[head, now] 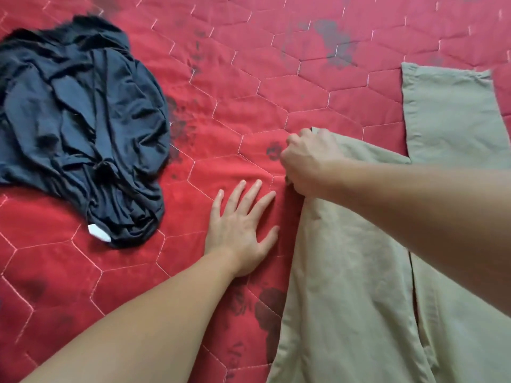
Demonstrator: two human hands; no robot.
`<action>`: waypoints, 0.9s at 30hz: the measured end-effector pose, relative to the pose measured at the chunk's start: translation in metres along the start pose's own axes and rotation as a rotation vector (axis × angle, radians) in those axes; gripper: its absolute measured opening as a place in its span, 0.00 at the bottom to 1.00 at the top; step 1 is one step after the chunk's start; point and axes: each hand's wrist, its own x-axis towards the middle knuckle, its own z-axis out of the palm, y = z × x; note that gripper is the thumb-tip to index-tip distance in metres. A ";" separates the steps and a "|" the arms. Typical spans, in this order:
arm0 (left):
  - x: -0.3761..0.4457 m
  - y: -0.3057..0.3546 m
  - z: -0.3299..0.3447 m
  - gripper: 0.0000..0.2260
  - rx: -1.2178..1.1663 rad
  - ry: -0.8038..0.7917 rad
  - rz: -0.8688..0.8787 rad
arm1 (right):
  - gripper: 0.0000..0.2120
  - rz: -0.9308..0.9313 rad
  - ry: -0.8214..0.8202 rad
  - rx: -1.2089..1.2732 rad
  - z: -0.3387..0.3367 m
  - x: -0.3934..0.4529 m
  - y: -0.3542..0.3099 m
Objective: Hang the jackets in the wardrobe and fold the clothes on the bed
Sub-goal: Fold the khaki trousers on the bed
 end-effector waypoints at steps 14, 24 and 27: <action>0.000 0.000 -0.007 0.28 -0.102 0.015 0.020 | 0.05 0.738 0.284 1.533 -0.063 0.085 0.129; -0.001 0.000 -0.005 0.29 -0.099 0.027 0.032 | 0.26 0.663 -0.184 1.121 0.026 0.054 0.061; -0.001 0.000 -0.006 0.29 -0.099 0.029 0.034 | 0.07 0.705 0.013 1.061 0.012 0.058 0.065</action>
